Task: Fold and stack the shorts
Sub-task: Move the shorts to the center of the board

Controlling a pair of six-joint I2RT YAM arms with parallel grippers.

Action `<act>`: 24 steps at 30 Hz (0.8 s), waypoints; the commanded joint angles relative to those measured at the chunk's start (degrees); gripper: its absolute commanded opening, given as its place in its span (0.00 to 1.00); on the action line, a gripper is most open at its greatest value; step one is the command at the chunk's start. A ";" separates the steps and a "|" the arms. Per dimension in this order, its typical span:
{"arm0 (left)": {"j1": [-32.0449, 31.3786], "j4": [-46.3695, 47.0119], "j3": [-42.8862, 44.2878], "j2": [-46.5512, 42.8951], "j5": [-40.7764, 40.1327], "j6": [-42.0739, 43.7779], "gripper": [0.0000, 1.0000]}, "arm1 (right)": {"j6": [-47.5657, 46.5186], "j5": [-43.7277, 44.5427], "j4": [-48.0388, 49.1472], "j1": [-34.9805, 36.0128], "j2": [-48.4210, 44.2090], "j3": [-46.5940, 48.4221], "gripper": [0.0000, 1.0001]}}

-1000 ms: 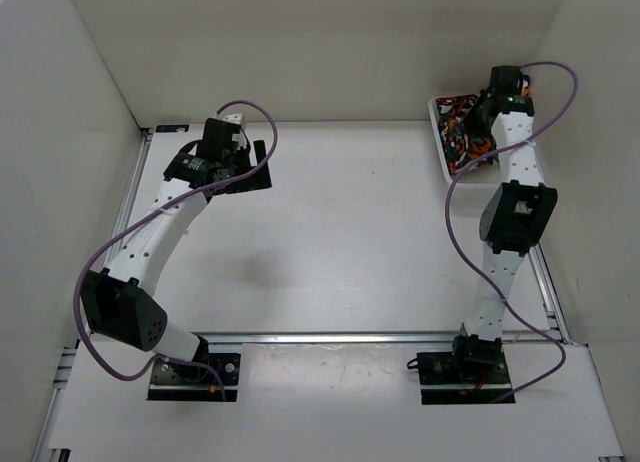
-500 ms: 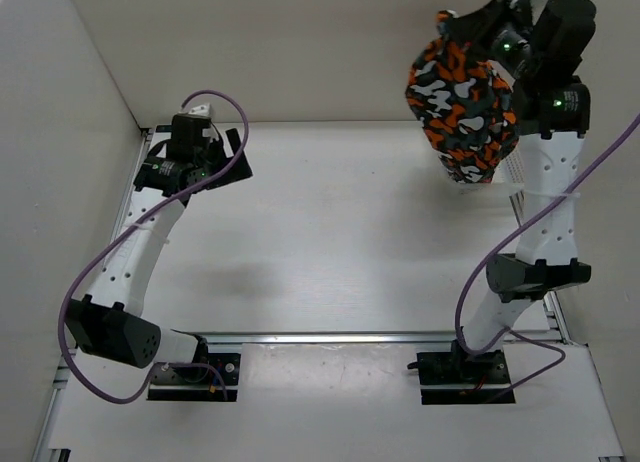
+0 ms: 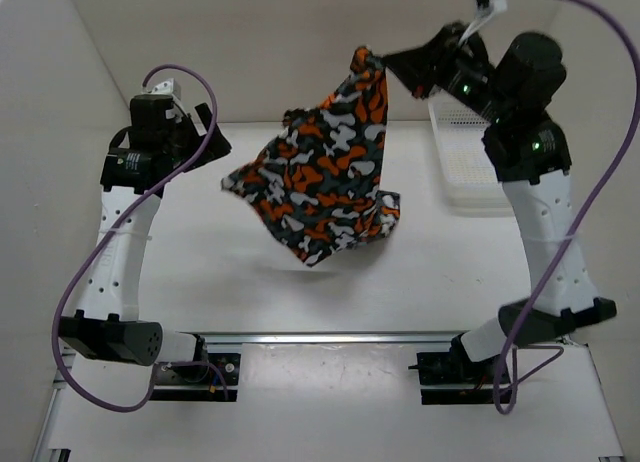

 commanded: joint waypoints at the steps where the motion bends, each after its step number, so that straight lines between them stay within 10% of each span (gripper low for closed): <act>1: 1.36 -1.95 -0.59 -2.88 3.26 0.69 1.00 | -5.74 3.74 1.72 -0.10 -9.69 -18.65 0.00; 7: 1.36 -2.47 -12.35 -7.36 6.85 -2.28 1.00 | -4.63 18.75 2.08 -0.10 -28.95 -63.69 0.05; 9: 1.36 -3.00 -16.57 -8.07 7.48 -4.22 1.00 | -2.86 26.38 -0.11 -0.88 -32.40 -71.49 0.57; 11: -0.04 -3.62 -23.42 -8.60 8.71 -8.34 1.00 | 0.55 32.02 -4.59 -1.59 -36.53 -78.60 0.72; 24: -19.72 -0.37 -46.55 -12.20 13.27 -25.15 1.00 | 0.84 24.68 -8.74 -7.12 -19.87 -75.31 0.95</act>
